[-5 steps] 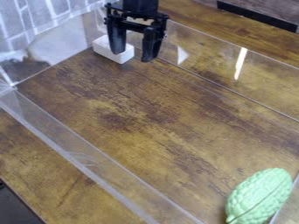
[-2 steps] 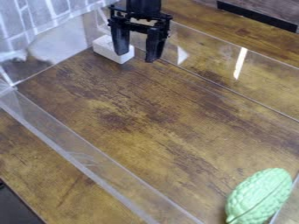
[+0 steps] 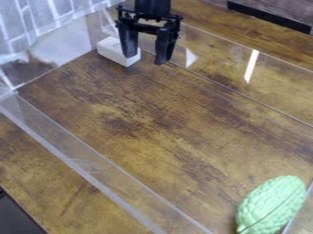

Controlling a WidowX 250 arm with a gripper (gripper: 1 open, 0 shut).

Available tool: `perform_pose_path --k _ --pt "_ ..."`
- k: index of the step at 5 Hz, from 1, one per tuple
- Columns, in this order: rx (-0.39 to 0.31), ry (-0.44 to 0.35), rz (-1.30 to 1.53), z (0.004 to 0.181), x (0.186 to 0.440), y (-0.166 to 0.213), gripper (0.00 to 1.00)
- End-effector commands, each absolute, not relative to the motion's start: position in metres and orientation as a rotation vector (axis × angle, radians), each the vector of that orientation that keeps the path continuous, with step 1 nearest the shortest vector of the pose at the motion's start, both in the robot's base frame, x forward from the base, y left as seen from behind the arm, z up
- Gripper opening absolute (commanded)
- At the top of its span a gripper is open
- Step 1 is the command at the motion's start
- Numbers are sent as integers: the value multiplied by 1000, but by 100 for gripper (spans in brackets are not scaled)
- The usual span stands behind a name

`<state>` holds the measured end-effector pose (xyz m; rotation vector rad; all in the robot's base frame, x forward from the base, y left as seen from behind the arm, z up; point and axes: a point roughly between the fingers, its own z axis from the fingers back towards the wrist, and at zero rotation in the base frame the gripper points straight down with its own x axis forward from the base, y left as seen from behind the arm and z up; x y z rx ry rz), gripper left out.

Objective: Put the white object in the blue tray

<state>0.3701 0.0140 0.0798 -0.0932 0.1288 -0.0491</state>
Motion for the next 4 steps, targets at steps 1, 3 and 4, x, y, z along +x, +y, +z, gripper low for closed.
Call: perform_pose_path --k 1,3,4 --pt "-92 63 -74 99 382 5 100" --pt "-105 62 -81 98 387 -3 100" --pt "-109 59 -82 97 391 -5 100"
